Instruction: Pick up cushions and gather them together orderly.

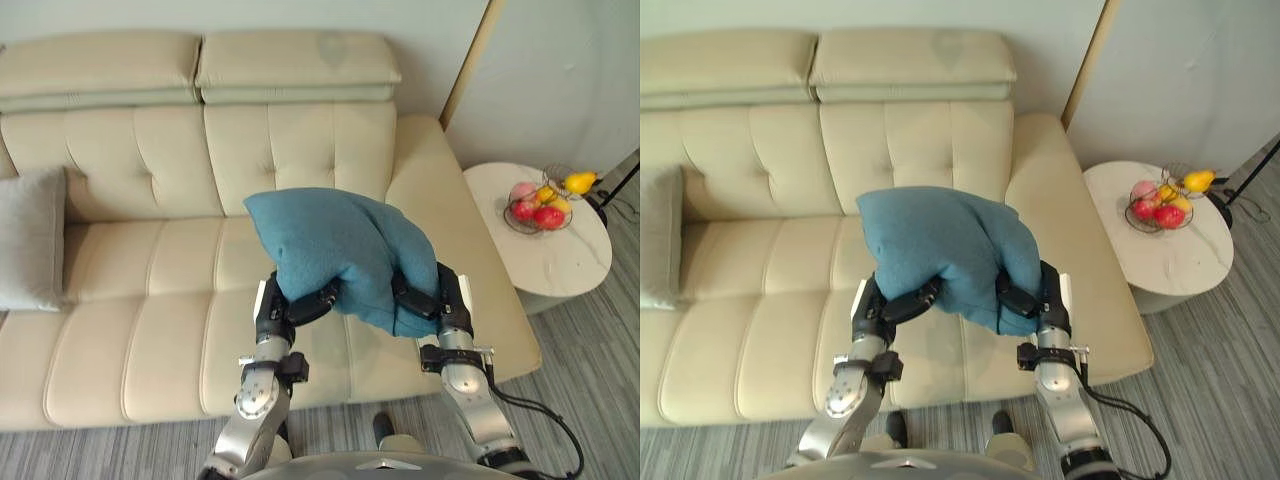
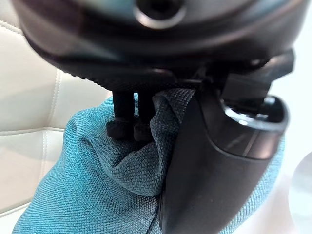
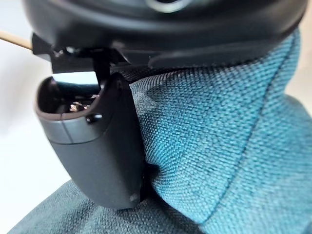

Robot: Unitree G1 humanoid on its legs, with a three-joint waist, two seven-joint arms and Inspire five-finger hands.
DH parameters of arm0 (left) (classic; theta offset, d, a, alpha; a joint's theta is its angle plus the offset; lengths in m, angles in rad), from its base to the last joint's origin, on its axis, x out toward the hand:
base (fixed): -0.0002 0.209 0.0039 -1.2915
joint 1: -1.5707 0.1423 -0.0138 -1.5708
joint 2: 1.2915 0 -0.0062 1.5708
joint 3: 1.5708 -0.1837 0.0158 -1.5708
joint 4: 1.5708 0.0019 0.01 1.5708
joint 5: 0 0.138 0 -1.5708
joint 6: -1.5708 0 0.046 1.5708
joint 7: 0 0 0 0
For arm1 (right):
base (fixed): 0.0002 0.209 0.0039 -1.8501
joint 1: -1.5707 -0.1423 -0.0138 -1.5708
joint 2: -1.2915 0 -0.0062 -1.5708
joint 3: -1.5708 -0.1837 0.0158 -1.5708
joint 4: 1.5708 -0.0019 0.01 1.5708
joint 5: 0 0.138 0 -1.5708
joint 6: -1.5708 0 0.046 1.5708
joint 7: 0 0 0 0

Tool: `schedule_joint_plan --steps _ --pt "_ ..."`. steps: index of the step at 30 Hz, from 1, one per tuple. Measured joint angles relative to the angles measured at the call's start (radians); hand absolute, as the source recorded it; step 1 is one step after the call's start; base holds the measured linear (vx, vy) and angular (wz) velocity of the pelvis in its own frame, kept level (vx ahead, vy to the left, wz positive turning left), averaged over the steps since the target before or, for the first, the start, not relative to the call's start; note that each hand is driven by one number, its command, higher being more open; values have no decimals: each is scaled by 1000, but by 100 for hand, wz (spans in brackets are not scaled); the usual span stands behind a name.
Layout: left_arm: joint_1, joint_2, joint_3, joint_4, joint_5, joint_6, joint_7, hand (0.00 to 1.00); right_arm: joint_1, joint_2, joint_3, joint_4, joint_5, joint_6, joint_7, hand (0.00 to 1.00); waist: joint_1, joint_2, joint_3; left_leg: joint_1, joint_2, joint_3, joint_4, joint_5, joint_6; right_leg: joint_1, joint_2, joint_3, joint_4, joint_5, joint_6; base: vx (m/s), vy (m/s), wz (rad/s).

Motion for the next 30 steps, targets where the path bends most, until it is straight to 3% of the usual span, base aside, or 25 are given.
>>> schedule_joint_plan --steps 3,5,6,15,20,21,22,27,30 --pt "-87 2 21 1 0 0 20 0 -104 -14 0 18 0 7 -18 0 1 7 52 -85 10 -7 28 18 7 -79 8 -5 17 18 7 -165 -12 0" --pt "-228 13 51 21 0 2 42 0 -261 -42 0 51 0 31 -40 0 4 9 100 -156 15 -16 31 48 9 -160 16 -11 52 28 8 -115 -23 6" --pt "-248 15 53 27 -1 2 46 0 -279 -45 0 54 0 34 -46 0 6 9 103 -164 15 -17 31 51 10 -170 17 -12 56 28 9 -93 -26 11" --pt "-901 87 156 256 -1 -12 171 0 -942 -116 -44 256 -52 53 -193 0 16 21 239 -289 9 -71 4 139 12 -317 18 -66 137 34 9 -72 -30 14" --pt "-1024 97 189 300 -1 -54 227 0 -1100 -123 -41 286 -130 59 -249 0 18 31 251 -318 5 -85 -38 164 9 -355 18 -81 137 36 8 1 -39 9" --pt "-1033 95 196 309 -1 -60 232 100 -1118 -122 -39 294 -146 61 -254 0 17 31 252 -321 5 -85 -40 165 8 -360 17 -84 136 36 8 53 -19 7" --pt "-1063 96 199 346 -1 -64 239 100 -1155 -124 -37 322 -169 66 -259 100 16 36 257 -327 5 -92 -45 170 6 -363 17 -93 135 36 8 57 -15 7" --pt "-1227 101 199 613 -2 -65 239 100 -1320 -125 -42 536 -185 72 -268 100 13 38 279 -348 1 -105 -59 183 8 -381 13 -111 135 36 8 63 -8 10" --pt "-1333 121 188 825 -37 -56 184 100 -1413 -124 -52 689 -113 70 -261 100 -1 37 280 -390 -7 -124 -65 200 12 -413 6 -129 135 38 9 46 14 15"
